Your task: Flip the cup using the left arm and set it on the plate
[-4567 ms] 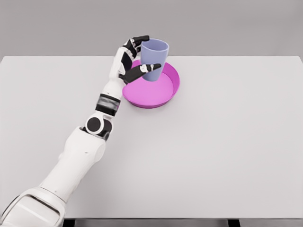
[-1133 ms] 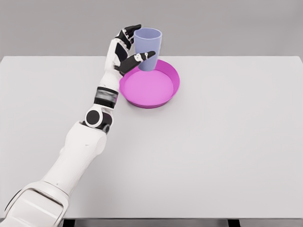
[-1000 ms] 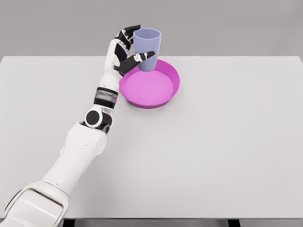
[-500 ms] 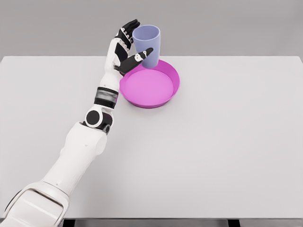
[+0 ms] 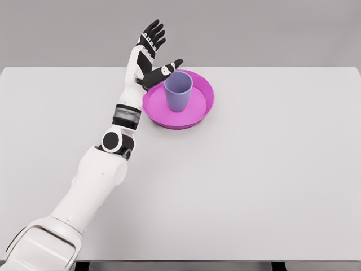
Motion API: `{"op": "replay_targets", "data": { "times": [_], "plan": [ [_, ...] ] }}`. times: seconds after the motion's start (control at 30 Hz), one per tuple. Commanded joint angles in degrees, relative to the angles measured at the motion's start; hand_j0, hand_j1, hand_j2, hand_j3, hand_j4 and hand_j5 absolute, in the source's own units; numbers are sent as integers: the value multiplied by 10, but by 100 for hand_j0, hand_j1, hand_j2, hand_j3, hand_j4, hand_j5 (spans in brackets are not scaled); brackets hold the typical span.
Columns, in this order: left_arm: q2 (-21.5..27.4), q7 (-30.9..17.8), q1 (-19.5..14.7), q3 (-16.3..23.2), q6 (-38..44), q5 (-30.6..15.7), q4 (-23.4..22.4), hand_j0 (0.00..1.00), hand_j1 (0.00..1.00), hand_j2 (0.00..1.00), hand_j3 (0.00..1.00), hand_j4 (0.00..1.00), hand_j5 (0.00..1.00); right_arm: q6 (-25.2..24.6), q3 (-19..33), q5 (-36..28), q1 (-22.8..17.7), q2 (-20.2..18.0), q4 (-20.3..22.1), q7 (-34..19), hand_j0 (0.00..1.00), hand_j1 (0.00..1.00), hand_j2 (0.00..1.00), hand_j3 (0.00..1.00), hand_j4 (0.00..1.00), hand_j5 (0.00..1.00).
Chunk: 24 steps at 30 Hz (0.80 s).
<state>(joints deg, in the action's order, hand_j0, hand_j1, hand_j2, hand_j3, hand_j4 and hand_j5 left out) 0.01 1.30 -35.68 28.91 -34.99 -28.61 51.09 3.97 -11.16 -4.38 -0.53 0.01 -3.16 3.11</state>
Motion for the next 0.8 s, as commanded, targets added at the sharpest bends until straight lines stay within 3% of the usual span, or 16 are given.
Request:
{"op": "replay_targets", "data": {
  "times": [0.0, 0.17, 0.2, 0.27, 0.33, 0.4, 0.5, 0.57, 0.6, 0.67, 0.77],
  "plan": [
    [0, 0, 0, 0, 0, 0, 1, 92, 92, 92, 92, 92, 92, 1, 0, 0, 0, 0, 0, 0, 100, 100, 100, 100, 100, 100],
    [0, -2, -1, 0, 0, -2, 4, 91, 91, 91, 91, 91, 91, 0, 0, 0, 0, 0, 0, 1, 100, 100, 100, 100, 100, 100],
    [0, -2, -7, 0, 0, -6, 23, 91, 91, 91, 91, 91, 91, 1, 0, 0, -1, 0, 0, 0, 100, 100, 100, 100, 100, 100],
    [61, -6, -3, 29, 0, -64, 85, 92, 92, 92, 92, 92, 92, 0, 0, 0, 0, 0, 0, 1, 100, 100, 100, 100, 100, 100],
    [158, -17, -2, 103, 0, -173, 124, 93, 93, 93, 93, 93, 93, 0, 0, 0, -1, 0, 0, 0, 100, 100, 100, 100, 100, 100],
    [248, -57, 0, 123, 0, -243, 161, 100, 100, 100, 100, 100, 100, 1, 0, 0, 0, 0, 0, 0, 100, 100, 100, 100, 100, 100],
    [374, -133, 31, 134, 0, -242, 226, 100, 100, 100, 100, 100, 100, 0, 0, 0, 0, 0, 0, 0, 100, 100, 100, 100, 100, 100],
    [473, -218, 33, 193, 0, -219, 262, 100, 100, 100, 100, 100, 100, 0, 0, 0, 0, 0, 0, 0, 100, 100, 100, 100, 100, 100],
    [527, -249, 35, 199, 0, -189, 287, 100, 100, 100, 100, 100, 100, 1, 0, 0, 0, 0, 0, 0, 100, 100, 100, 100, 100, 100],
    [567, -264, 47, 197, 0, -154, 314, 100, 100, 100, 100, 100, 100, 0, 0, 0, 0, 0, 0, 0, 100, 100, 100, 100, 100, 100],
    [606, -281, 55, 193, 0, -150, 320, 100, 100, 100, 100, 100, 100, 0, 0, 0, 0, 0, 0, 0, 100, 100, 100, 100, 100, 100]
  ]
}}
